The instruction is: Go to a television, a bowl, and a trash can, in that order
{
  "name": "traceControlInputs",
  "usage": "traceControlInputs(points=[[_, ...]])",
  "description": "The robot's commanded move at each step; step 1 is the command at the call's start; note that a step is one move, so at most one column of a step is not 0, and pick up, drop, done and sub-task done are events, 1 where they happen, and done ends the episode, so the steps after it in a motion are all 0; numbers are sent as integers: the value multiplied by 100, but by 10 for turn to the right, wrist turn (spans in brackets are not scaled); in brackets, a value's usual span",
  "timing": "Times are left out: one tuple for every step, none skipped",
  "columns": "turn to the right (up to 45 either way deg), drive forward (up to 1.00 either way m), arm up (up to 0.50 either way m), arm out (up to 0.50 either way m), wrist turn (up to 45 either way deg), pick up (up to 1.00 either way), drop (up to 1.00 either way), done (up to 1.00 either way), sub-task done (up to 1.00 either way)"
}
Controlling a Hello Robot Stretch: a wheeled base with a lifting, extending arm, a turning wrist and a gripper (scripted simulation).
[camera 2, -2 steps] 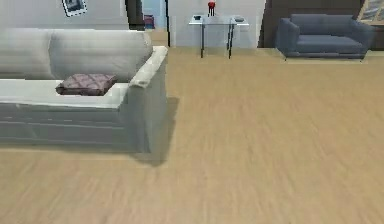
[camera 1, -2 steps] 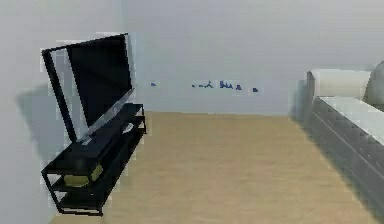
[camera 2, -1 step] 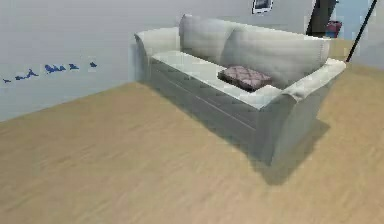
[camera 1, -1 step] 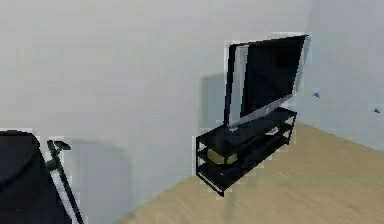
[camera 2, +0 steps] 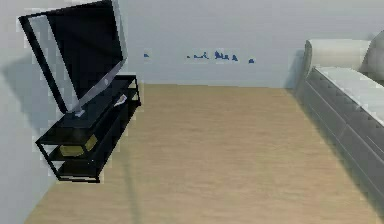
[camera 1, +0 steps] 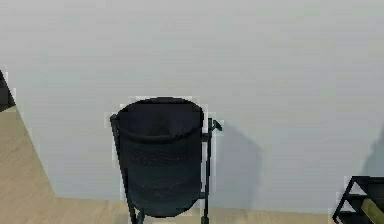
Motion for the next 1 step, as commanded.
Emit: traceControlInputs(points=[[0,0,0,0,0,0,0,100,0]])
